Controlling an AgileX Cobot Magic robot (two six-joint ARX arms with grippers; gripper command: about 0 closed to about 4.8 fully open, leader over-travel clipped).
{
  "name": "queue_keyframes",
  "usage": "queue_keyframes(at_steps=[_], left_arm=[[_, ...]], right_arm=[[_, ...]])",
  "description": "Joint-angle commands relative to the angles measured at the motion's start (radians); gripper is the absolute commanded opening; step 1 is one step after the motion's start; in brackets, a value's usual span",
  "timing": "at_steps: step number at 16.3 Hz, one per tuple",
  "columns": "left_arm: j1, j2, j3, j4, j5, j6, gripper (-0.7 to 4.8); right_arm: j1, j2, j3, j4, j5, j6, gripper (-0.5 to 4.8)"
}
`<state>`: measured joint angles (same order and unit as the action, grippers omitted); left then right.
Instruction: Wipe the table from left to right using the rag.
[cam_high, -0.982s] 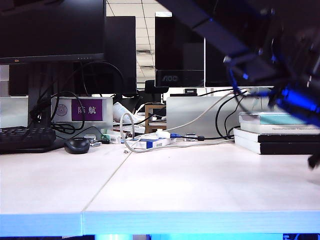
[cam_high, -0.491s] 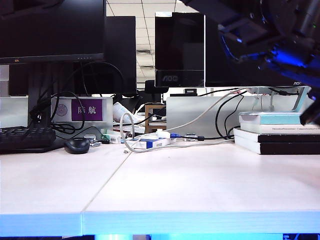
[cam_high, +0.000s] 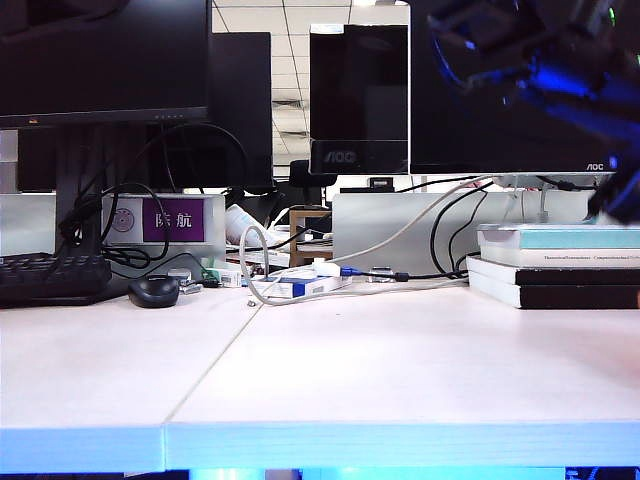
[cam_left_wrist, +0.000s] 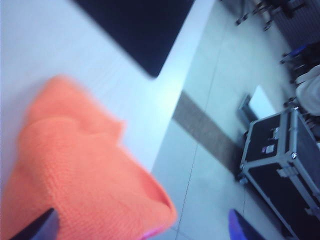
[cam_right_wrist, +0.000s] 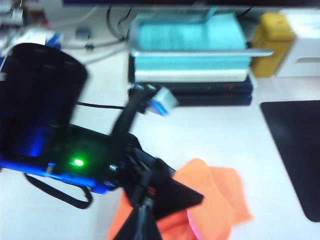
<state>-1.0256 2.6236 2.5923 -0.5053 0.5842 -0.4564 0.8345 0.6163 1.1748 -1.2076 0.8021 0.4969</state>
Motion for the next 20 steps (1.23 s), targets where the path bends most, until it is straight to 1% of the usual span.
queue_keyframes(at_steps=[1,4,5,6,7,8,10,12,15,16,17,19,20], left_arm=[[0.012,-0.007,0.072,-0.043,0.035,0.012,4.49],[0.024,-0.007,0.137,-0.098,0.042,0.023,4.49],[0.032,-0.008,0.174,-0.102,0.050,0.016,4.49],[0.042,-0.008,0.209,-0.119,0.063,0.011,4.49],[0.047,-0.008,0.229,-0.124,0.073,0.011,4.49],[0.049,-0.008,0.249,-0.129,0.070,0.011,4.49],[0.058,-0.009,0.288,-0.132,0.074,-0.003,4.49],[0.061,-0.009,0.313,-0.133,0.089,-0.016,4.49],[0.069,-0.031,0.312,-0.136,0.101,-0.016,4.49],[0.073,-0.034,0.312,-0.137,0.101,-0.026,4.49],[0.073,-0.036,0.312,-0.137,0.102,-0.026,4.49],[0.072,-0.038,0.312,-0.136,0.113,-0.027,4.49],[0.072,-0.038,0.312,-0.139,0.117,-0.027,4.49]], right_arm=[[0.001,-0.030,0.003,0.015,0.023,-0.039,-0.05],[0.002,-0.035,0.003,0.017,0.034,-0.056,-0.05],[0.002,-0.035,0.003,0.016,0.033,-0.060,0.25],[0.002,-0.035,0.003,0.016,0.030,-0.060,1.37],[0.002,-0.035,0.003,0.016,0.031,-0.060,1.82],[0.002,-0.035,0.003,0.016,0.031,-0.061,2.08],[0.003,-0.035,0.003,0.015,0.031,-0.062,2.26],[0.002,-0.035,0.003,0.015,0.032,-0.089,2.74],[0.003,-0.060,-0.006,0.016,0.036,-0.108,2.74],[0.003,-0.125,-0.051,0.018,0.063,-0.109,2.74],[0.003,-0.148,-0.071,0.024,0.064,-0.110,2.74],[0.003,-0.227,-0.156,0.103,0.068,-0.152,2.74],[0.003,-0.307,-0.258,0.229,0.067,-0.243,2.74]])
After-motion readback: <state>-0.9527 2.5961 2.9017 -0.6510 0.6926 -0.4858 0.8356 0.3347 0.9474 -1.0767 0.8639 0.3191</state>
